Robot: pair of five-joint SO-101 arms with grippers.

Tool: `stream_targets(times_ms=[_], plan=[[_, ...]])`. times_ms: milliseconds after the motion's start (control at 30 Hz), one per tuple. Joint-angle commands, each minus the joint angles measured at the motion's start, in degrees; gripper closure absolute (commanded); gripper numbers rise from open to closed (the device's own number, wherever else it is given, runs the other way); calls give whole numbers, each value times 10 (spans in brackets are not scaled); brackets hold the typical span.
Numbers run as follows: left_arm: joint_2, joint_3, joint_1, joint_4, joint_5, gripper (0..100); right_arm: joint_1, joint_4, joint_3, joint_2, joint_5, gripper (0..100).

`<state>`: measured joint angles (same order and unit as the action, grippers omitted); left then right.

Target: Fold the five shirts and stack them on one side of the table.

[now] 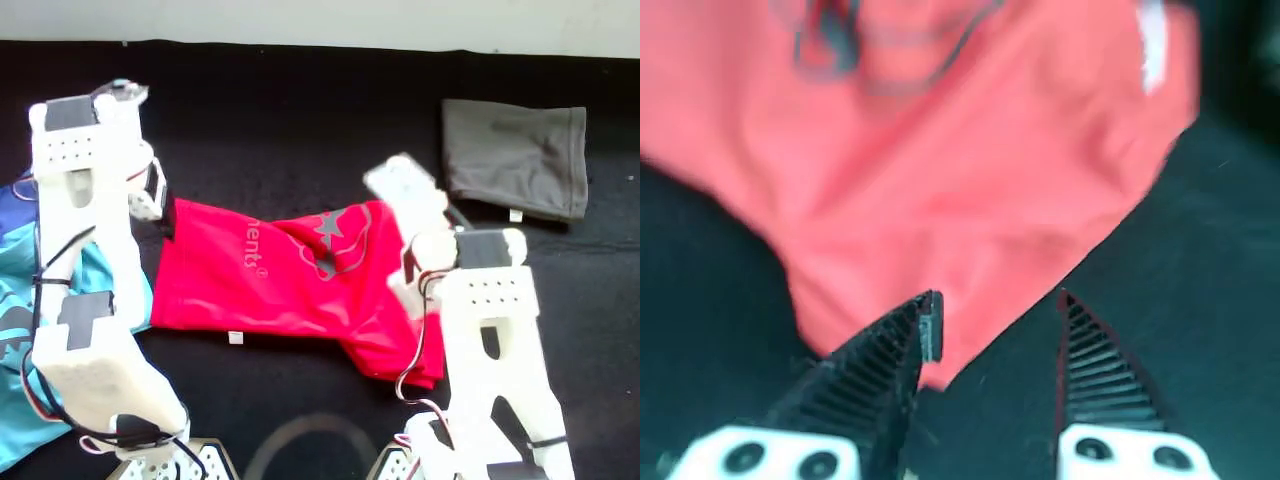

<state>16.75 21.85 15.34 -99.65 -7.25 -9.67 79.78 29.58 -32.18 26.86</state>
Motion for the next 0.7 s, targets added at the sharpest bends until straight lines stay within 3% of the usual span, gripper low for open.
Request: stream_targets(times_ms=[0, 133, 333, 667], plan=[[18, 29, -65, 33, 40, 999, 0, -95, -37, 16, -52, 971], [95, 43, -119, 83, 57, 990, -2, -170, -45, 127, -87, 991], [206, 124, -128, 105, 79, 992, 0, -234, -87, 307, -95, 992], [385, 269, 2, 105, 44, 992, 73, -285, -226, 517, -92, 992]])
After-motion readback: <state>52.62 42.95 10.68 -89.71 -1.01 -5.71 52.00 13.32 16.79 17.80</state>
